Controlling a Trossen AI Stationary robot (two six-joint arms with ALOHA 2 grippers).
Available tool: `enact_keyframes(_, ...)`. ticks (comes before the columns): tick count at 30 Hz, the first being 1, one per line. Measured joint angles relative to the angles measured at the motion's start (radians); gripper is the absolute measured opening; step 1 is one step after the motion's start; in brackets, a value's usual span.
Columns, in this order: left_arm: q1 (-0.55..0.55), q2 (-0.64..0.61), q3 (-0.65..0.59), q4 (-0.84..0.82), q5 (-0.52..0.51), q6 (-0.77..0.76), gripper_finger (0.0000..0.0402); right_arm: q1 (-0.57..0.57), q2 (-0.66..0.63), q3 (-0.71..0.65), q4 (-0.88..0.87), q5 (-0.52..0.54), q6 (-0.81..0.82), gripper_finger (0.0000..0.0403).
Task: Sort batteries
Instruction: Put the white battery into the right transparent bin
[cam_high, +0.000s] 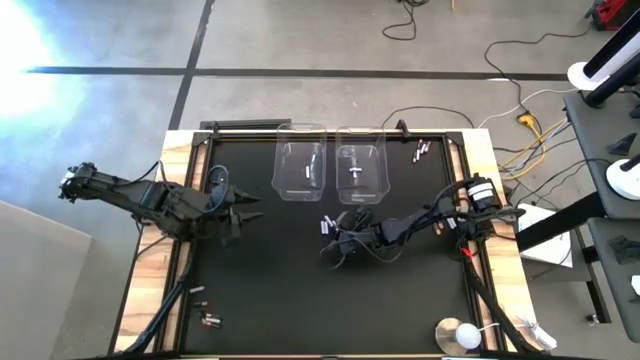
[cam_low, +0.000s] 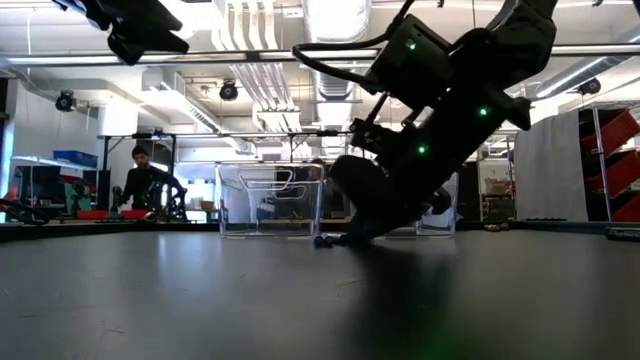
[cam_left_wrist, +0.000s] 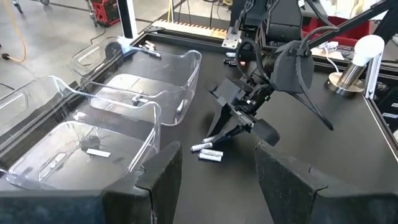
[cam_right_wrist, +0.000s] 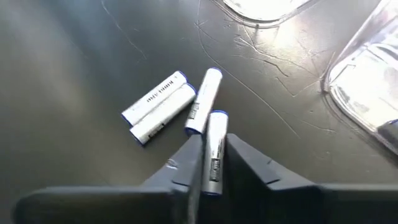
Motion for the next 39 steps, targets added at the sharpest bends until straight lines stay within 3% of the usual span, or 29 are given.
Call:
enact_keyframes(6,0.000,-0.014,0.000,0.001,-0.005,0.005,0.0182,-0.002,-0.078,-0.002,-0.096,-0.092,-0.088,0.0026)
enact_keyframes(11,0.000,-0.025,0.000,0.005,-0.011,0.006,0.0182,0.001,-0.233,0.020,-0.386,-0.213,-0.140,0.0033)
enact_keyframes(16,0.000,-0.030,0.000,0.011,-0.043,0.009,0.0182,-0.024,-0.397,0.176,-0.619,-0.309,-0.291,0.0028)
enact_keyframes(20,0.000,-0.030,0.000,0.017,-0.094,0.010,0.0182,-0.104,-0.434,0.346,-0.755,-0.325,-0.415,0.0027)
enact_keyframes(25,0.000,-0.030,0.000,0.070,-0.153,0.023,0.0182,-0.299,-0.401,0.481,-0.843,-0.330,-0.599,0.0026)
enact_keyframes(31,0.000,-0.034,0.000,0.102,-0.252,0.006,0.0182,-0.530,-0.303,0.492,-0.840,-0.497,-0.796,0.0026)
enact_keyframes(39,0.000,-0.039,0.000,0.101,-0.261,-0.071,0.0182,-0.669,-0.122,0.485,-0.834,-0.634,-0.984,0.0025)
